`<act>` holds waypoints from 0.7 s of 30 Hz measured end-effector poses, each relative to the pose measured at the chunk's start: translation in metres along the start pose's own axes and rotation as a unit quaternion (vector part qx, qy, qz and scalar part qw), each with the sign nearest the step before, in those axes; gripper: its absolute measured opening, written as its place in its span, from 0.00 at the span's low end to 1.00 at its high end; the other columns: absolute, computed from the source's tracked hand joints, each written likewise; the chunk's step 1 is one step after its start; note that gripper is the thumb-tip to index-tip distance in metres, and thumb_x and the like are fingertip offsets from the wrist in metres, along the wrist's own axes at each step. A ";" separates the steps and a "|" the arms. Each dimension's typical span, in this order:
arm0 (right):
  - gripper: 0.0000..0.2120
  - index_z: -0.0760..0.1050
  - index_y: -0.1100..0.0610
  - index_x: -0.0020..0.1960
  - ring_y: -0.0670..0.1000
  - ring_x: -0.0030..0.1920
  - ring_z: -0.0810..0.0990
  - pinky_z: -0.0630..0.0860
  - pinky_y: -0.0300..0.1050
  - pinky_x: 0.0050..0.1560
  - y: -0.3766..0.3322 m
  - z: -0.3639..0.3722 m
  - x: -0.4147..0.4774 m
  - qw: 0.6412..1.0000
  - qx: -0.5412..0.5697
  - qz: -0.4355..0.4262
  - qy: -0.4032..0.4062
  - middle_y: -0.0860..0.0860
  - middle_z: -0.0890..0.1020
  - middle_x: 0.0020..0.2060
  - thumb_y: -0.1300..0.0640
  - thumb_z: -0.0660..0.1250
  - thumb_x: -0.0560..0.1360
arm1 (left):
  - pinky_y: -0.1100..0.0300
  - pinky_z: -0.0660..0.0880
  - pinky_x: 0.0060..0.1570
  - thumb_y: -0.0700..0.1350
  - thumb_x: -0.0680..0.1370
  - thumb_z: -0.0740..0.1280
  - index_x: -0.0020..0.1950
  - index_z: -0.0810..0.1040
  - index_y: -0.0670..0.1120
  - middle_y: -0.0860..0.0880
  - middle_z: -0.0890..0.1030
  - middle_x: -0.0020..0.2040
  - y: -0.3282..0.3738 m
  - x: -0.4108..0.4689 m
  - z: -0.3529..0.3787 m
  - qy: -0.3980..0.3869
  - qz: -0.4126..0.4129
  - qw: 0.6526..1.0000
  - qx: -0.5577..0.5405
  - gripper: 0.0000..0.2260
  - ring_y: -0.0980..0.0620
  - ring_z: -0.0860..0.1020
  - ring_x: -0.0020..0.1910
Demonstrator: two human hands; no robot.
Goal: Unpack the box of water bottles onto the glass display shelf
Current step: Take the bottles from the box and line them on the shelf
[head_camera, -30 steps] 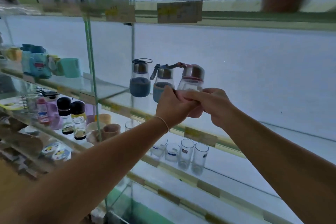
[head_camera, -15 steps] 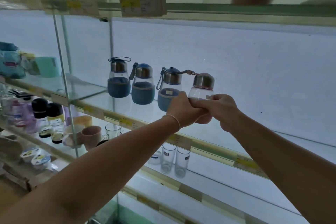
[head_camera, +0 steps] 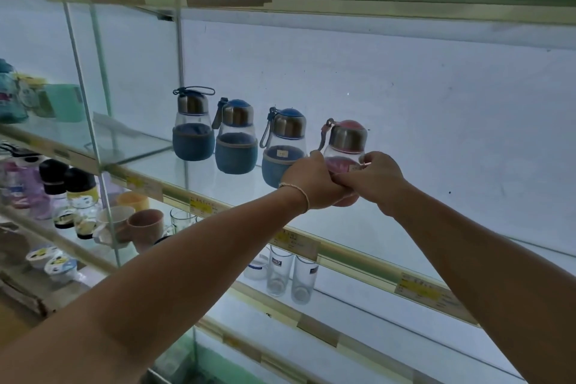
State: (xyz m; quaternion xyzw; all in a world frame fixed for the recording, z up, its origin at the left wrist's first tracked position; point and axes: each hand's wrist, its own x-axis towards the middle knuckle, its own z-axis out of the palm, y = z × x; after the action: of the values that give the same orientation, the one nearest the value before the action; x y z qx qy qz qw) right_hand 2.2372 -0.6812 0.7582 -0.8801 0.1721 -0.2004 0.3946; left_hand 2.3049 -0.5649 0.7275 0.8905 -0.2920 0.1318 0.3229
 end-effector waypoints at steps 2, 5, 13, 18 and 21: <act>0.27 0.69 0.54 0.55 0.54 0.50 0.79 0.78 0.46 0.52 -0.001 -0.001 0.001 1.000 -0.011 -0.002 0.002 0.52 0.78 0.46 0.47 0.80 0.66 | 0.55 0.81 0.45 0.65 0.68 0.71 0.58 0.74 0.46 0.50 0.80 0.44 0.000 0.002 -0.002 -0.009 -0.004 1.000 0.004 0.29 0.52 0.79 0.41; 0.27 0.72 0.56 0.56 0.53 0.49 0.80 0.79 0.46 0.50 0.000 0.001 0.003 1.000 -0.010 -0.001 0.001 0.51 0.80 0.45 0.47 0.80 0.65 | 0.55 0.81 0.45 0.65 0.69 0.71 0.59 0.74 0.46 0.50 0.81 0.45 -0.001 0.003 -0.003 -0.007 0.008 1.000 0.006 0.28 0.51 0.80 0.42; 0.37 0.69 0.56 0.67 0.55 0.54 0.78 0.76 0.46 0.52 -0.005 0.004 -0.007 0.999 0.021 0.025 0.005 0.53 0.78 0.54 0.45 0.80 0.65 | 0.54 0.82 0.43 0.68 0.66 0.66 0.58 0.75 0.47 0.51 0.81 0.43 0.007 -0.016 -0.010 -0.002 0.005 1.000 0.021 0.31 0.52 0.81 0.40; 0.45 0.63 0.54 0.73 0.59 0.61 0.76 0.77 0.52 0.58 -0.016 0.018 -0.019 0.996 0.001 0.029 0.079 0.58 0.74 0.64 0.44 0.80 0.65 | 0.53 0.81 0.46 0.65 0.74 0.62 0.60 0.76 0.49 0.52 0.79 0.49 0.003 -0.033 -0.029 -0.006 0.044 0.998 0.040 0.24 0.53 0.79 0.44; 0.47 0.60 0.54 0.76 0.60 0.67 0.71 0.71 0.56 0.67 -0.035 0.026 -0.031 0.985 -0.035 -0.011 0.169 0.57 0.70 0.68 0.46 0.80 0.65 | 0.51 0.79 0.52 0.56 0.80 0.62 0.67 0.72 0.44 0.46 0.78 0.57 -0.008 -0.040 -0.042 0.008 0.063 0.997 0.053 0.21 0.47 0.79 0.54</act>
State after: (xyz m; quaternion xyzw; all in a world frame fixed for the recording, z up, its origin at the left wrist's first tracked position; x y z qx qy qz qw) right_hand 2.2283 -0.6285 0.7623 -0.8488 0.2334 -0.3446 0.3261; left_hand 2.2759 -0.5147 0.7382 0.8848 -0.3379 0.1747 0.2691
